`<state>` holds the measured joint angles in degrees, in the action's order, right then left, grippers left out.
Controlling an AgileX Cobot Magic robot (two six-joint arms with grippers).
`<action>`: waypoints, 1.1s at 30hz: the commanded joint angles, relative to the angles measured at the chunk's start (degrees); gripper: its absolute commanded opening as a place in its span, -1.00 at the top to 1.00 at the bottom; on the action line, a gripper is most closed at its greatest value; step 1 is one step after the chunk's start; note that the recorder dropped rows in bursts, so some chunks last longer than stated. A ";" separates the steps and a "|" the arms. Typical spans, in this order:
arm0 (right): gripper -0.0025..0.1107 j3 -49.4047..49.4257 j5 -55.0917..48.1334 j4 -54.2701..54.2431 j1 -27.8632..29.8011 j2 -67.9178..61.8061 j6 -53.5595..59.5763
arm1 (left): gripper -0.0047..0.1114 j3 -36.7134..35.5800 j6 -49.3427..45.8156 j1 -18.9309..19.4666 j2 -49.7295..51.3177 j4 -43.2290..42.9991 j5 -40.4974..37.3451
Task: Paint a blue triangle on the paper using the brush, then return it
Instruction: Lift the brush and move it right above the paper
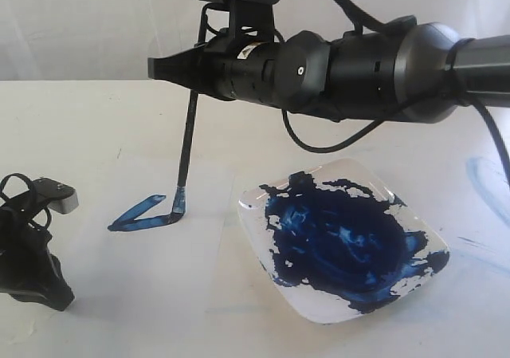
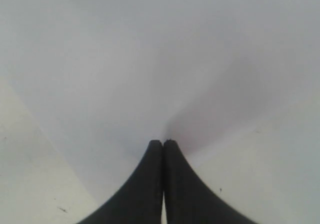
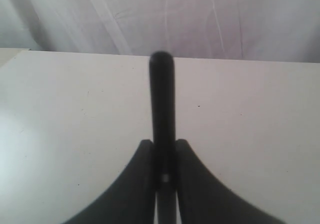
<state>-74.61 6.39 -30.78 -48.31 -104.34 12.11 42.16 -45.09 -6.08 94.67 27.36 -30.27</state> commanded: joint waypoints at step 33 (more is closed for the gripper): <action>0.96 0.06 2.50 -2.03 1.14 7.55 -5.30 | 0.92 -0.40 0.14 0.26 -0.33 0.87 -1.64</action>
<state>-74.61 4.07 -31.67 -47.01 -95.48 7.99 42.16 -45.09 -6.08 94.67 27.36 -30.33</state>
